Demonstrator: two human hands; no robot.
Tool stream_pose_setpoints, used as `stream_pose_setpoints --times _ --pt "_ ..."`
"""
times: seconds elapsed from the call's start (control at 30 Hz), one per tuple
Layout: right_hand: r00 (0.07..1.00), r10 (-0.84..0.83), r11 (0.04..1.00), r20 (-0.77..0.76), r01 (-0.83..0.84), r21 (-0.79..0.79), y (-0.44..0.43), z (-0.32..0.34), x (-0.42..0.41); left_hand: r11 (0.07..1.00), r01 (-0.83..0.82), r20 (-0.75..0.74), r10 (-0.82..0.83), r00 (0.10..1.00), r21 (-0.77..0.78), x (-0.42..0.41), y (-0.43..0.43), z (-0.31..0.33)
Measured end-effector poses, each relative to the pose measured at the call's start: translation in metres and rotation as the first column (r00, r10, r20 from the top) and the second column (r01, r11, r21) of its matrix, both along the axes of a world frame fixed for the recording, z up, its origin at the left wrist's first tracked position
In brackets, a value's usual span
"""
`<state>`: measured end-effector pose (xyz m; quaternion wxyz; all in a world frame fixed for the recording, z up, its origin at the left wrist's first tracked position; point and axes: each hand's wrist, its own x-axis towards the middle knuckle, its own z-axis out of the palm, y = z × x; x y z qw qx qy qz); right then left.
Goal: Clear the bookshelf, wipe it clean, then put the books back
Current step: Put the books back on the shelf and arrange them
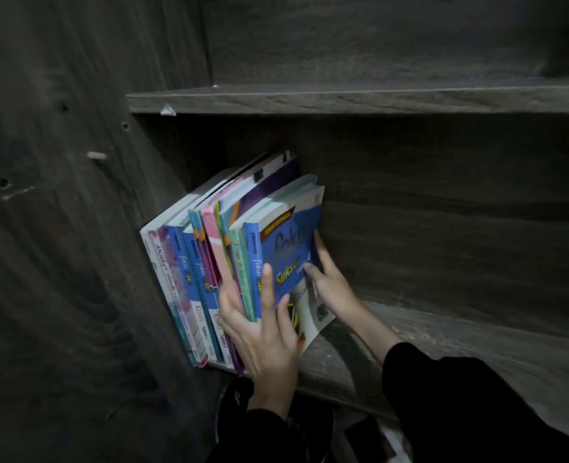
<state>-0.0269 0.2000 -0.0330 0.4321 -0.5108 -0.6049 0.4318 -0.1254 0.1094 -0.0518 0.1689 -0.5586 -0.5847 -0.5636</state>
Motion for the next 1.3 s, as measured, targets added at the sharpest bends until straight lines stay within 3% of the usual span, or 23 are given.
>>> stream_pose_setpoints --times 0.1,0.2,0.3,0.4,0.5,0.73,0.97,1.13,1.3 --pt "0.997 -0.005 0.998 -0.072 0.000 -0.060 -0.002 -0.005 -0.018 1.000 -0.027 -0.083 0.026 0.996 -0.003 -0.009 -0.002 -0.015" --pt "0.975 -0.207 0.973 -0.080 0.197 -0.116 -0.008 -0.017 -0.035 0.999 -0.054 -0.144 0.055 0.988 0.010 -0.012 -0.004 -0.032" --pt "0.873 -0.482 0.847 0.072 0.485 -0.216 -0.015 -0.042 -0.046 0.997 -0.072 -0.105 0.073 0.992 0.019 -0.011 -0.005 -0.041" --pt "0.797 -0.599 0.761 0.078 0.598 -0.252 -0.015 -0.056 -0.048 0.999 -0.050 -0.082 0.051 0.995 0.022 -0.010 -0.001 -0.044" --pt "0.823 -0.567 0.799 0.034 0.560 -0.219 -0.008 -0.062 -0.048 0.998 -0.041 -0.086 0.045 0.995 0.045 -0.011 0.002 -0.045" --pt "0.827 -0.476 0.879 -0.299 0.442 -0.176 0.012 -0.066 -0.060 0.992 -0.075 -0.130 0.088 0.988 0.099 -0.021 0.013 -0.044" --pt "0.893 -0.428 0.897 -0.143 0.400 -0.187 0.016 -0.064 -0.070 0.989 -0.113 -0.200 0.129 0.971 0.093 -0.036 0.018 -0.049" --pt "0.931 -0.202 0.967 -0.305 0.140 -0.213 -0.003 -0.062 -0.071 0.988 -0.141 -0.185 0.151 0.971 0.067 -0.033 0.015 -0.050" --pt "0.968 -0.119 0.950 -0.223 0.046 -0.308 0.010 -0.047 -0.067 0.984 -0.166 -0.213 0.174 0.961 0.058 -0.032 0.013 -0.049"
